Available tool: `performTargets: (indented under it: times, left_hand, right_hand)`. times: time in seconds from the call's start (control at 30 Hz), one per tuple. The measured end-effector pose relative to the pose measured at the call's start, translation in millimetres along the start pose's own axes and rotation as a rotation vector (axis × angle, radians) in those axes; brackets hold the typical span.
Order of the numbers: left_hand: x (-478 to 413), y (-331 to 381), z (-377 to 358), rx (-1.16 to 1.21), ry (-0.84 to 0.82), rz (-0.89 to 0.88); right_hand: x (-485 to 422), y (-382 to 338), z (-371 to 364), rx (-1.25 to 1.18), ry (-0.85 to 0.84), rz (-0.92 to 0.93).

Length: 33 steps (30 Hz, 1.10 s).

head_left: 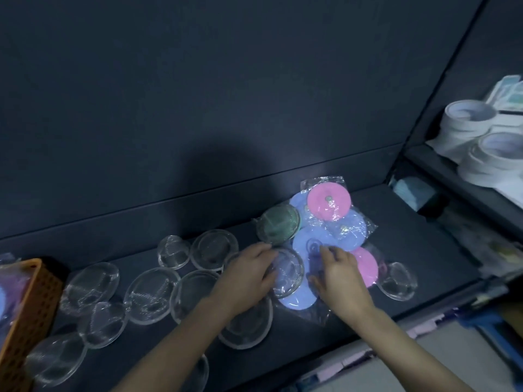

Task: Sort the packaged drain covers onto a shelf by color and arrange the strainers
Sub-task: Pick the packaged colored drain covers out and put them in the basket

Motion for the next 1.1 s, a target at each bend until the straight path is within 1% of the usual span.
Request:
performTargets:
  times: [0.07, 0.2, 0.3, 0.4, 0.47, 0.57, 0.63, 0.7, 0.73, 0.77, 0.8, 0.83, 0.9, 1.03, 1.1]
  left_hand:
    - [-14, 11, -10, -0.004, -0.059, -0.023]
    - [-34, 23, -24, -0.022, -0.149, -0.069]
    - [-45, 26, -29, -0.038, -0.17, -0.074]
    - [-57, 28, -30, -0.016, -0.163, -0.066]
    - [-64, 30, -29, -0.048, -0.119, -0.053]
    - [-72, 29, -28, -0.077, 0.0, 0.015]
    - [-79, 24, -27, -0.103, 0.09, 0.06]
    - [-89, 13, -27, -0.157, 0.157, 0.108]
    - [-93, 6, -28, -0.185, 0.163, 0.151]
    - [-97, 0, -27, -0.184, 0.134, 0.216]
    - [-100, -5, -28, -0.131, 0.084, 0.298]
    - [-101, -10, -28, -0.026, 0.034, 0.384]
    - [-101, -20, -28, 0.149, 0.001, 0.486]
    - [-94, -21, -18, 0.183, 0.14, 0.467]
    - [-90, -21, -9, 0.172, 0.206, 0.446]
  right_hand:
    - [0, 12, 1, -0.083, -0.087, -0.082]
    - [-3, 22, 6, -0.265, -0.043, -0.11]
    - [-7, 29, 18, -0.337, 0.098, -0.044]
    - [-22, 40, 33, -0.354, 0.232, -0.059]
    - [-35, 48, 43, -0.402, 0.304, -0.056]
    - [-54, 59, 54, -0.43, 0.4, -0.086]
    - [-66, 67, 55, -0.425, 0.378, -0.156]
    - [-77, 75, 51, -0.477, 0.28, -0.239]
    - [-82, 78, 47, -0.48, 0.224, -0.276]
    - [-84, 79, 45, -0.454, 0.165, -0.299]
    - [-86, 80, 44, -0.422, 0.112, -0.317]
    - [-87, 80, 42, -0.397, 0.07, -0.32]
    - [-90, 82, 39, -0.401, 0.021, -0.306]
    - [-95, 85, 39, -0.382, 0.07, -0.273]
    - [-95, 82, 41, -0.426, 0.081, -0.271]
Point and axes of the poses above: each hand's wrist, its own x-axis away from the middle knuckle, its own z-axis out of the back of the hand, y = z × x, the point moved 2 cm from there along -x, towards the middle knuckle, and after that the axes turned 1 degree about -x, right-handed, at the moved point
